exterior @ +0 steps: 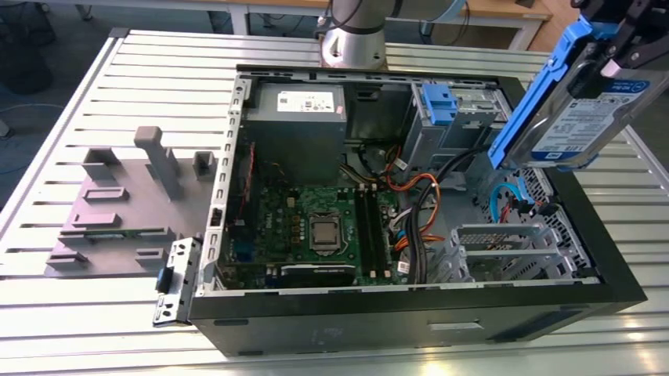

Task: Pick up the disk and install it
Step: 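Pick up the disk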

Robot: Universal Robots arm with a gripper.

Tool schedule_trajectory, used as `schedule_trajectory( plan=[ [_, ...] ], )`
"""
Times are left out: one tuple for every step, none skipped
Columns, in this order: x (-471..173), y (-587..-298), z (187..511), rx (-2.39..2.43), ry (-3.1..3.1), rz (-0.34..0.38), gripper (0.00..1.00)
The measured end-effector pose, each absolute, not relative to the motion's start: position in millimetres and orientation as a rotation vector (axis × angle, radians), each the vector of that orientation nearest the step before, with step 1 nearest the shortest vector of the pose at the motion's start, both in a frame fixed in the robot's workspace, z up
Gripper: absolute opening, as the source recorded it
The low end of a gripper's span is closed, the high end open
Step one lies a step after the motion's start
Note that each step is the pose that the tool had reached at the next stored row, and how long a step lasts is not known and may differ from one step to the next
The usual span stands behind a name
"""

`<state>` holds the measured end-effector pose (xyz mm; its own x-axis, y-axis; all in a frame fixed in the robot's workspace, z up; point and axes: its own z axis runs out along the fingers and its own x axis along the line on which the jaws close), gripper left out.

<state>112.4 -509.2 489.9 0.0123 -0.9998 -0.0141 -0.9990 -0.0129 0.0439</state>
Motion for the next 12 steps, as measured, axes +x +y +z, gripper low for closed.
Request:
schedule_trajectory(
  plan=[
    [112.4, -509.4, 489.9, 2.22, -2.192, -0.064, 0.36],
    [112.4, -510.0, 489.9, 2.22, -2.192, -0.064, 0.36],
    [112.4, -510.4, 489.9, 2.22, -2.192, -0.064, 0.36],
    [112.4, -510.6, 489.9, 2.22, -2.192, -0.064, 0.36],
    [112.4, -510.7, 489.9, 2.22, -2.192, -0.064, 0.36],
    [112.4, -510.9, 489.8, 2.22, -2.192, -0.064, 0.36],
    [112.4, -511.1, 489.9, 2.22, -2.192, -0.064, 0.36],
    [112.4, -511.5, 489.9, 2.22, -2.192, -0.064, 0.36],
    [112.4, -511.8, 489.9, 2.22, -2.192, -0.064, 0.36],
    [112.4, -512.0, 489.9, 2.22, -2.192, -0.064, 0.36],
    [112.4, -512.2, 489.9, 2.22, -2.192, -0.064, 0.36],
    [112.4, -512.4, 489.9, 2.22, -2.192, -0.064, 0.36]
  ],
)
